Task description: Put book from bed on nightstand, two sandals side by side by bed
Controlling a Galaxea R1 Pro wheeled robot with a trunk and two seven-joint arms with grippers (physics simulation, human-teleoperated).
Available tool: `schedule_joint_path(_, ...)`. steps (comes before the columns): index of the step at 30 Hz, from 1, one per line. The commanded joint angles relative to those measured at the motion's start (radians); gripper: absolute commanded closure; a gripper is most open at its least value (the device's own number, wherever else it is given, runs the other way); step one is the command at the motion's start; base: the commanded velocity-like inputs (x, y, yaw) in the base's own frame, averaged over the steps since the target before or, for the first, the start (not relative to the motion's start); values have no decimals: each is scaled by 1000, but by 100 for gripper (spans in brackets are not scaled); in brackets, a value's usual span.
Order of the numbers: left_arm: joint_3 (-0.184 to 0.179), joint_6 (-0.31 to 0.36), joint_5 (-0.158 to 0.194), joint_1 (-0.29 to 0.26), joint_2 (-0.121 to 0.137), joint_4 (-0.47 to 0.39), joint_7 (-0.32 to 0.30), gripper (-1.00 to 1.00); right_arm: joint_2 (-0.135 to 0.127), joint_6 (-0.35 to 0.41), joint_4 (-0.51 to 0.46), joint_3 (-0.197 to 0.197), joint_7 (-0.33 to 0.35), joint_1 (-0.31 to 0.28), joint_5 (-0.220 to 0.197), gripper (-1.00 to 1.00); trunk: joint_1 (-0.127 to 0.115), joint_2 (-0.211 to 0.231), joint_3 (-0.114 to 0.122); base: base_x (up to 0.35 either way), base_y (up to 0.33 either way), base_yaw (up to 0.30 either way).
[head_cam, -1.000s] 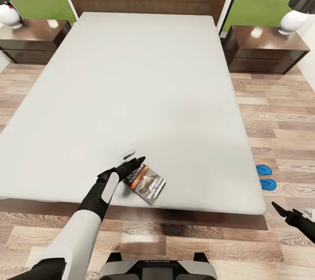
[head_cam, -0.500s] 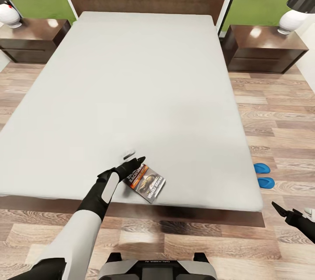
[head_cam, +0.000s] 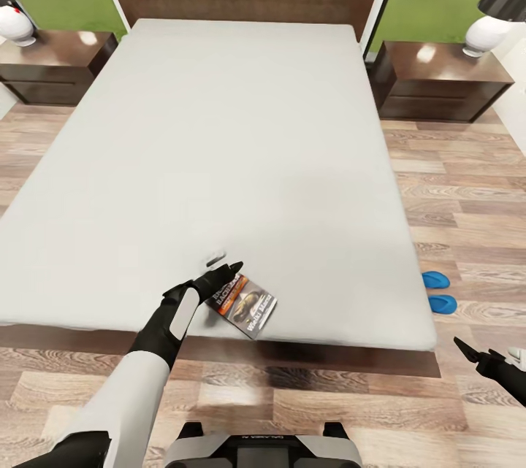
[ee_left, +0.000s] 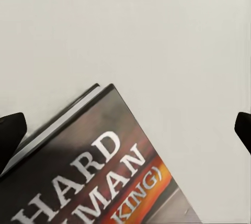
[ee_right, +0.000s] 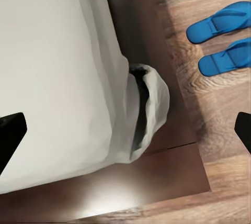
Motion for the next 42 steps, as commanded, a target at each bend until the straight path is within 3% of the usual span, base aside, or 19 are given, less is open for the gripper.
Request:
schedule_joint_path(1, 6, 8, 5, 0, -1, -1, -4, -100, 0, -1, 2, 0, 6, -1, -6, -100, 0, 0, -1, -186, -141, 0)
schedule_joint_path(42, 5, 8, 5, 0, -3, -1, -4, -100, 0, -1, 3, 0, 6, -1, -6, -100, 0, 0, -1, -15, -32, 0)
